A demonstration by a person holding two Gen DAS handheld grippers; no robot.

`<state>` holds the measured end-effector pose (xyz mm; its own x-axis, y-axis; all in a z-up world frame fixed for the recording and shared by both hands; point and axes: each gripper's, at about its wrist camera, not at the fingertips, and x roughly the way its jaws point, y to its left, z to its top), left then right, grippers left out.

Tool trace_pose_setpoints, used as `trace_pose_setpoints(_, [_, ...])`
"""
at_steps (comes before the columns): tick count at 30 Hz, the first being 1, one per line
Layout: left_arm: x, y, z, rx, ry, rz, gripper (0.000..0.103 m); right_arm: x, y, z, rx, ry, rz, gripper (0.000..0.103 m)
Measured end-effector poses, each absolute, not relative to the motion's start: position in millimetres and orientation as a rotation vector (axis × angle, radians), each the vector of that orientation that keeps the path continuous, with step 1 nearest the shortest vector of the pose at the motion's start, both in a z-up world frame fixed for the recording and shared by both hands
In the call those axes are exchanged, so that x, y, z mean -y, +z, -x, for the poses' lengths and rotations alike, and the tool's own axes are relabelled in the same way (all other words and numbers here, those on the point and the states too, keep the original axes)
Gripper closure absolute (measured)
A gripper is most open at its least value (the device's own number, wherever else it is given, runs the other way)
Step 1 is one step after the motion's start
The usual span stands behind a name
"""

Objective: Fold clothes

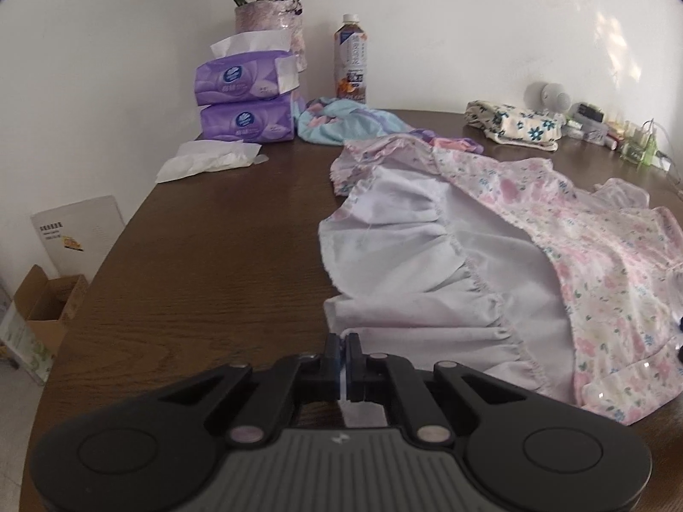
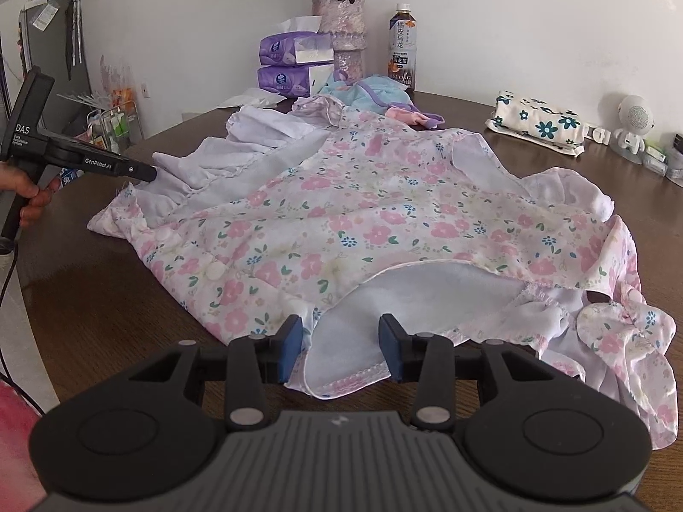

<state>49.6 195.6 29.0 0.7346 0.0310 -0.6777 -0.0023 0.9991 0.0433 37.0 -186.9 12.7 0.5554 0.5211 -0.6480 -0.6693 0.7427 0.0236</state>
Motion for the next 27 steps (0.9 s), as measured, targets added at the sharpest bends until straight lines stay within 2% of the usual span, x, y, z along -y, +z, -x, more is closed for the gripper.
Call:
trace_pose_setpoints(6, [-199.4, 26.4, -40.8, -0.737, 0.054, -0.015, 0.101, 186.8, 12.1, -35.9, -0.668, 0.697, 0.235, 0.062])
trace_pose_setpoints(8, [-200.9, 29.9, -35.6, -0.718, 0.06, 0.027, 0.098, 187.0, 14.1, -32.4, -0.647, 0.674, 0.235, 0.062])
trace_pose_setpoints(9, [-200.6, 33.3, -31.0, -0.699, 0.06, 0.048, 0.093, 189.1, 17.3, -29.0, -0.628, 0.662, 0.232, 0.062])
trace_pose_setpoints(11, [-197.7, 42.7, -19.0, -0.647, 0.052, 0.081, 0.074, 195.1, 24.4, -22.9, -0.59, 0.638, 0.22, 0.057])
trace_pose_setpoints(12, [-196.1, 47.6, -12.9, -0.621, 0.047, 0.097, 0.052, 199.6, 27.7, -20.4, -0.573, 0.617, 0.211, 0.051])
trace_pose_setpoints(13, [-193.3, 51.9, -6.1, -0.593, 0.043, 0.11, 0.032, 204.0, 30.0, -18.5, -0.56, 0.593, 0.204, 0.049])
trace_pose_setpoints(16, [-178.1, 59.4, 14.2, -0.513, 0.011, 0.135, 0.016, 221.0, 34.1, -13.8, -0.535, 0.516, 0.162, 0.04])
trace_pose_setpoints(18, [-164.8, 60.0, 22.1, -0.489, -0.042, 0.152, 0.014, 233.6, 34.4, -9.8, -0.528, 0.473, 0.133, 0.034])
trace_pose_setpoints(27, [-103.3, 53.6, 14.1, -0.554, -0.215, 0.08, 0.013, 294.9, 35.6, -7.0, -0.514, 0.273, 0.043, 0.032])
